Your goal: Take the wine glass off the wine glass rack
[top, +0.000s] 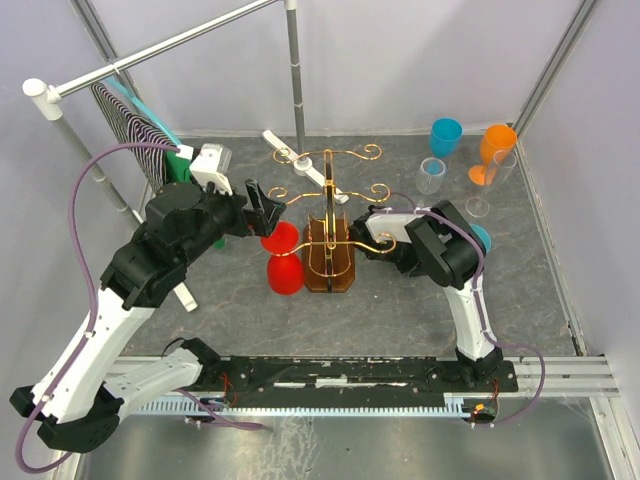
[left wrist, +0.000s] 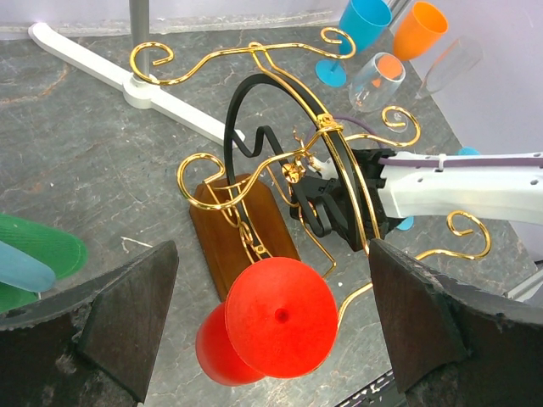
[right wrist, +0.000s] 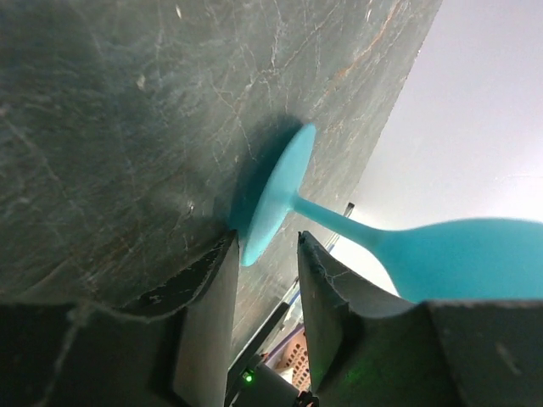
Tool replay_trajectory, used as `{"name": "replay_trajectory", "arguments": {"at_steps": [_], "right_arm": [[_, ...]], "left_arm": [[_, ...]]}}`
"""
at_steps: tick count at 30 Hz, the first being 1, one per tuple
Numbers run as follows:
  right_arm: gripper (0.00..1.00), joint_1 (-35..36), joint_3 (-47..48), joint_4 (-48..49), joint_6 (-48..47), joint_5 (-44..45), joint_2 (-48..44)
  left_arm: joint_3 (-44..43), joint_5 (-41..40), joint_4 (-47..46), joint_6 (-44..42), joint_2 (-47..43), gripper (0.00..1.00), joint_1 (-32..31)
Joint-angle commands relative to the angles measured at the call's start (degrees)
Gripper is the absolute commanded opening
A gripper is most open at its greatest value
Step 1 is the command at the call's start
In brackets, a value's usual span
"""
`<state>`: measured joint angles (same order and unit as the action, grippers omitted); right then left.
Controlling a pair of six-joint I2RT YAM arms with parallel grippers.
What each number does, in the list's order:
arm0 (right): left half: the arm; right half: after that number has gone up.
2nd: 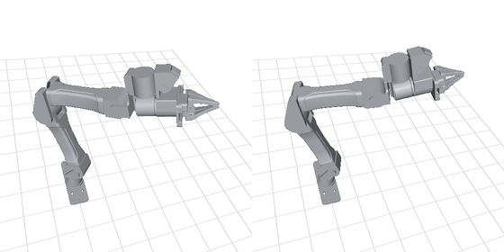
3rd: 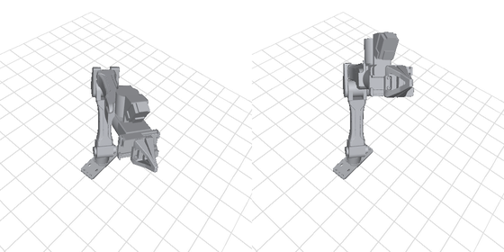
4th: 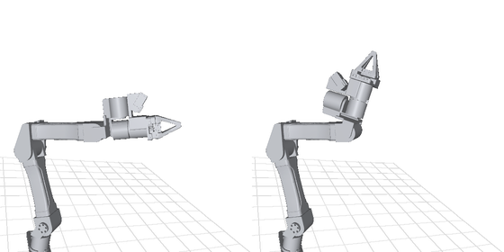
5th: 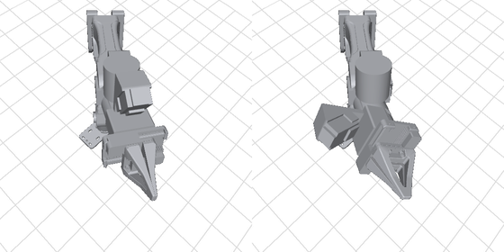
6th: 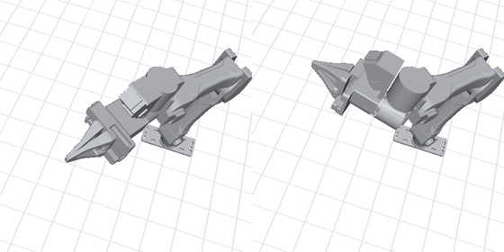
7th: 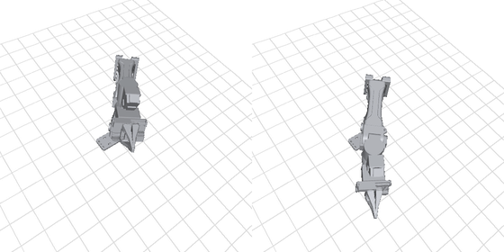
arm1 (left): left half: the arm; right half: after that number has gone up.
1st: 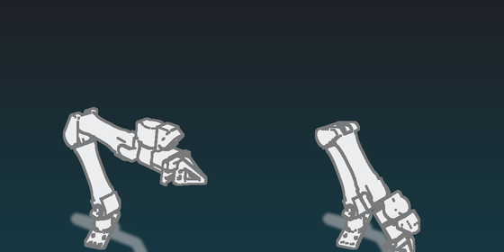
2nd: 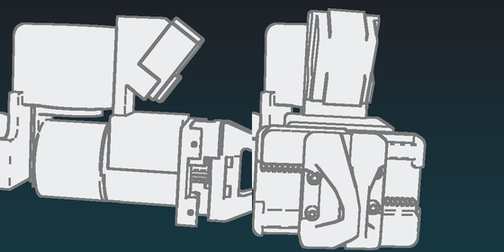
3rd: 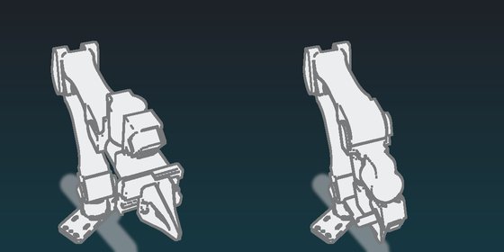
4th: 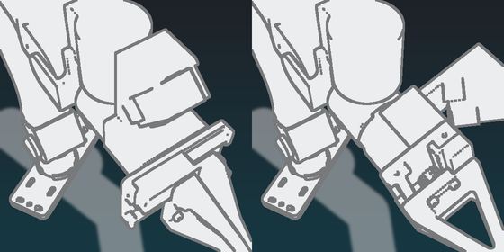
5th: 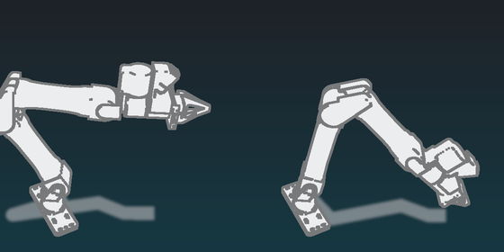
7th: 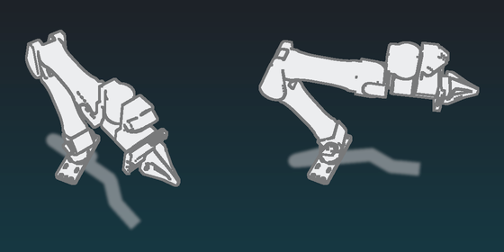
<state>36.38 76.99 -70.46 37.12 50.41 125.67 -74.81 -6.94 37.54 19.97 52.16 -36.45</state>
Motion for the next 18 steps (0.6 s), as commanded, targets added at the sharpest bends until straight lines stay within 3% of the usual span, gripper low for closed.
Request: {"name": "replay_trajectory", "arguments": {"at_steps": [1, 5, 18], "right_arm": [[0.44, 0.4, -1.73, 3.14, -0.09, -3.13, -3.23], [0.52, 0.57, -3.56, 4.9, -1.17, -3.88, -4.86], [0.56, 1.54, -6.67, 6.48, -3.55, -5.99, -8.18]], "left_arm": [[-0.08, 0.59, -2.67, -1.69, -0.48, 0.99, 0.15], [-0.08, 0.63, -2.81, -1.69, -0.26, 0.99, 0.14], [0.55, 1.35, -4.38, -1.64, 0.61, 0.99, 0.09]]}}
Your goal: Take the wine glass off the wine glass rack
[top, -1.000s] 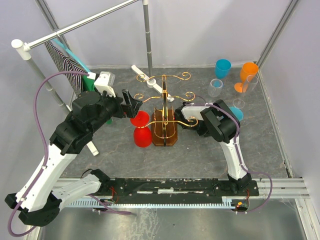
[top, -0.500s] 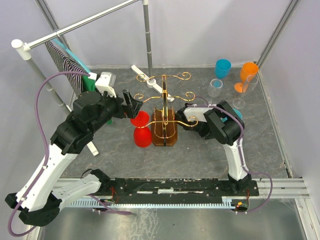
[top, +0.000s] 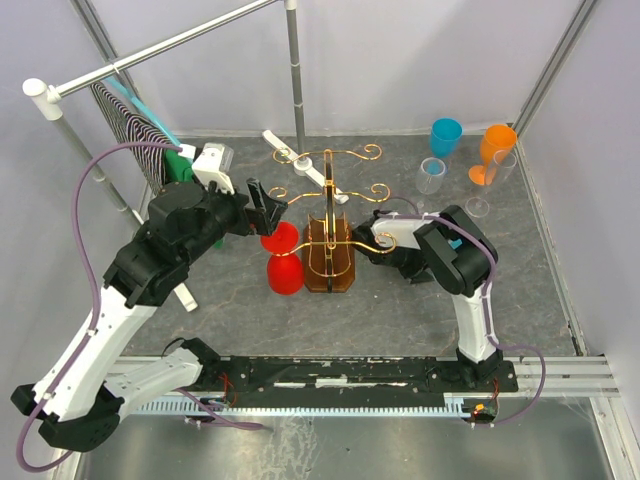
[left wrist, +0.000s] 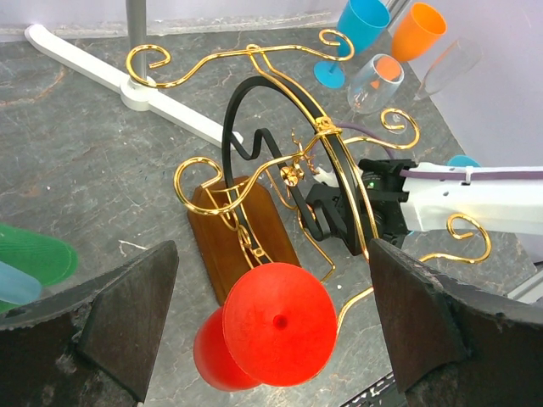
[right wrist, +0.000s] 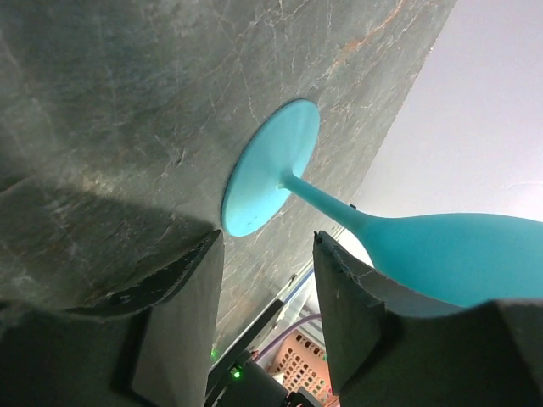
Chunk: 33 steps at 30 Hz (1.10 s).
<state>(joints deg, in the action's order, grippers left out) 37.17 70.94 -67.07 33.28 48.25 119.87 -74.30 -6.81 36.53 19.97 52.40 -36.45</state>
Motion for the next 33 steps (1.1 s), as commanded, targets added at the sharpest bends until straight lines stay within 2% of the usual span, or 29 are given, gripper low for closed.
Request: {"name": "replay_trajectory", "arguments": {"at_steps": [1, 16, 24, 28, 33], "right_arm": [[0.56, 0.92, -0.73, 3.51, -0.33, -4.84, -2.89], [0.58, 1.73, -6.57, 13.76, -1.09, -24.73, -11.81], [0.61, 2.04, -18.04, 26.48, -2.38, -40.61, -24.02], [0.61, 2.04, -20.37, 29.58, -3.14, -44.91, -29.11], [0.61, 2.03, -20.72, 31.24, -4.57, -46.31, -33.37]], "left_arm": [[0.04, 1.23, -3.4, -1.68, 0.43, 0.99, 0.13], [-0.32, 0.63, -2.74, -2.83, 0.5, 0.99, 0.08], [-0.23, 0.39, -2.94, -2.86, 0.59, 0.99, 0.07], [-0.14, 0.29, -2.95, -2.57, 0.68, 0.99, 0.14], [-0.01, 0.05, -2.82, -1.98, 0.43, 0.99, 0.05]]}}
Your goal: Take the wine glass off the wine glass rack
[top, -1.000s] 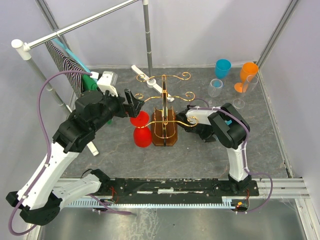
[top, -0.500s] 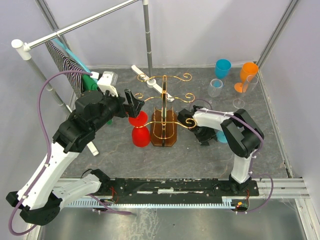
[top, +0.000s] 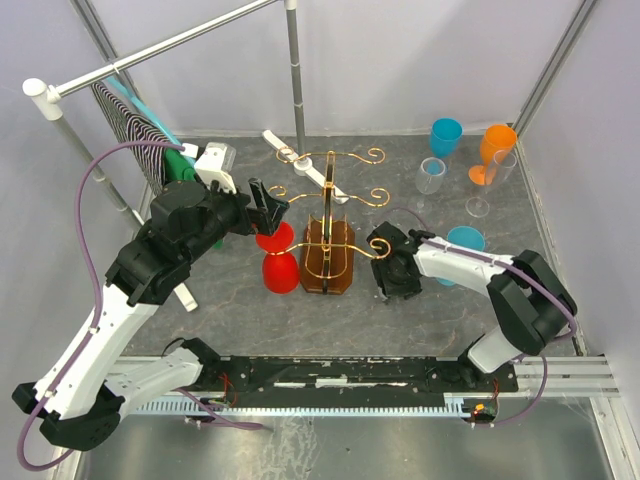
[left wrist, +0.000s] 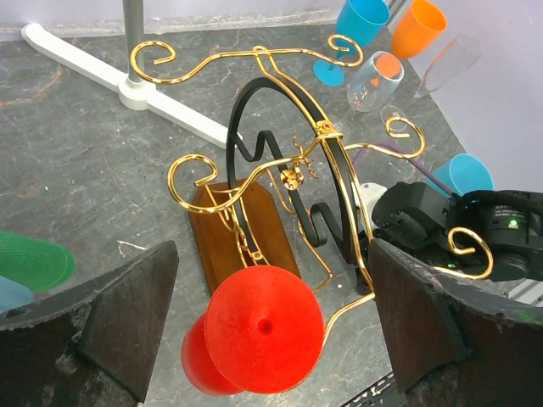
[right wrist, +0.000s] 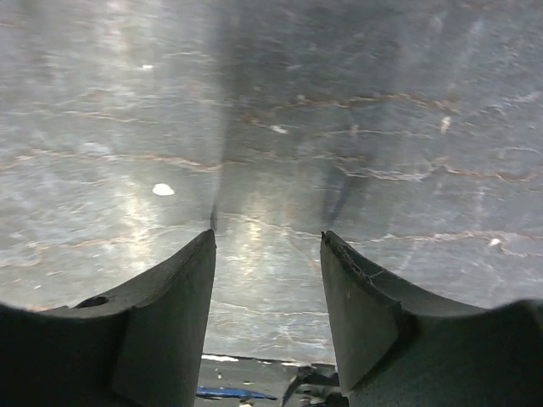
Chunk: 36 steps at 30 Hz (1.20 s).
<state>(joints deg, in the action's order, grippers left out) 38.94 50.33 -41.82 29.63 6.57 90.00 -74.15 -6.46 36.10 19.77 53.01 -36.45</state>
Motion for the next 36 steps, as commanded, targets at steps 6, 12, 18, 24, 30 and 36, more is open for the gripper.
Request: {"name": "replay_trajectory", "arguments": {"at_steps": [6, 12, 18, 24, 30, 36], "right_arm": [[0.6, -0.33, -0.96, 6.25, -0.49, -0.1, -10.31], [0.58, -3.39, 0.91, 2.7, -1.98, 1.08, -16.73], [0.53, -3.91, 5.42, -2.32, -2.64, 0.97, -22.21], [0.48, -3.88, 13.4, -7.1, -3.73, 0.29, -32.09], [0.39, -3.82, 22.79, -9.82, -5.07, -7.56, -36.14], [0.36, -3.52, 26.25, -9.22, -5.32, -11.83, -36.76]], "left_arm": [[-0.06, -1.29, -1.69, -1.66, -0.95, 0.99, 0.15], [-0.21, -0.97, -1.96, -1.16, -0.9, 0.99, 0.15], [0.26, -1.33, -1.92, -1.03, -0.63, 0.99, 0.12], [0.35, -3.94, 1.08, 0.19, -0.54, 0.99, 0.15], [-1.77, -8.45, 8.09, 3.7, -0.02, 0.79, 0.11], [-3.3, -10.57, 13.68, 7.71, 0.36, 0.68, 0.14]]}}
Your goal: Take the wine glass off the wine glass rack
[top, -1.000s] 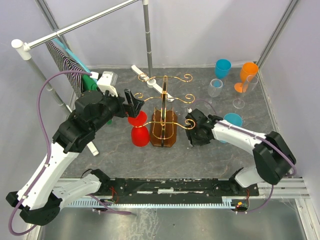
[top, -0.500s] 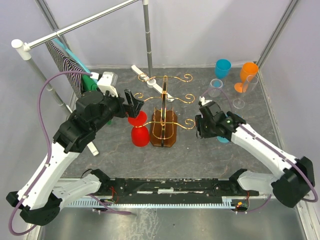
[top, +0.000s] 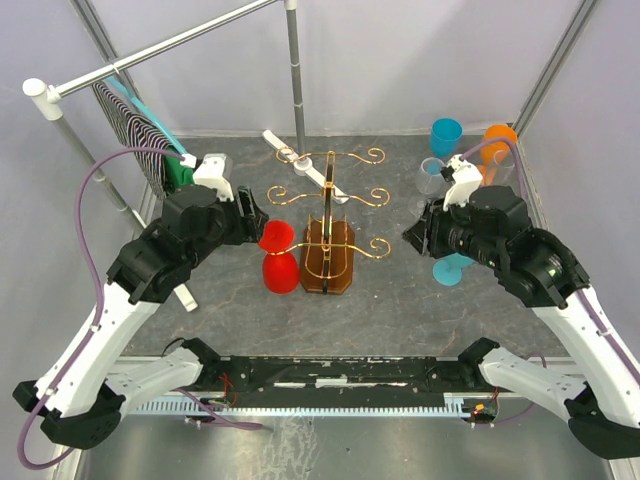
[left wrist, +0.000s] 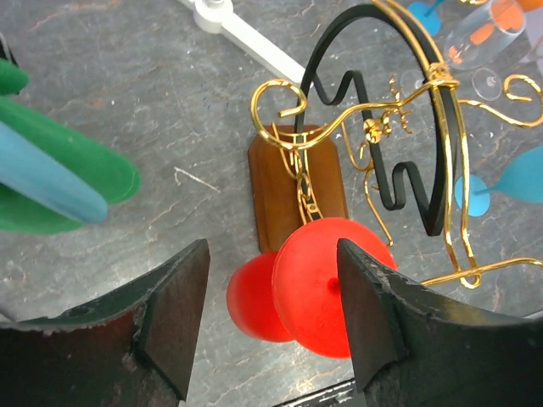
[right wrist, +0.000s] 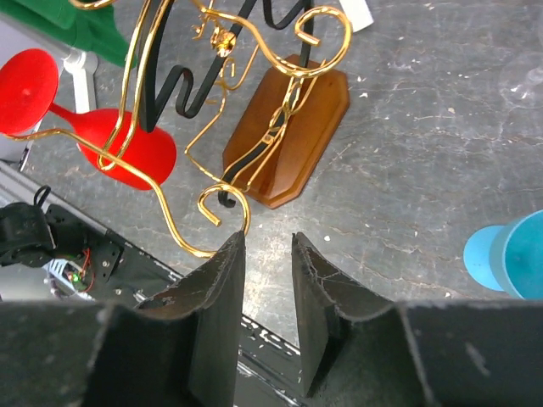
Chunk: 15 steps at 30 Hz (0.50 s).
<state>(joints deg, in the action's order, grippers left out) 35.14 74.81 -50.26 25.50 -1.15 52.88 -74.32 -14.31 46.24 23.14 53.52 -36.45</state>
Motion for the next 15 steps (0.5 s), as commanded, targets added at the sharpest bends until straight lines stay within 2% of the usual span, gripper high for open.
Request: {"name": "replay_trajectory", "arguments": {"at_steps": [1, 5, 8, 15], "right_arm": [[0.36, 0.29, 1.77, -0.65, -1.26, -4.2, 0.28], [0.36, 0.3, 1.69, -0.35, -1.5, -4.89, -0.11], [0.36, 0.33, 1.44, -0.44, -2.12, -4.78, -1.09], [0.36, 0.29, 1.45, -1.15, -2.35, -3.69, -3.59]], "left_arm": [[-3.71, -2.67, 3.92, 4.71, -0.13, 0.67, 0.13], [-5.55, -2.05, 7.13, 5.63, 0.67, 0.64, 0.14], [-4.2, -0.73, 7.72, 6.1, 0.46, 0.67, 0.15], [0.84, 4.84, 4.04, 9.38, -0.48, 0.69, 0.15]]}}
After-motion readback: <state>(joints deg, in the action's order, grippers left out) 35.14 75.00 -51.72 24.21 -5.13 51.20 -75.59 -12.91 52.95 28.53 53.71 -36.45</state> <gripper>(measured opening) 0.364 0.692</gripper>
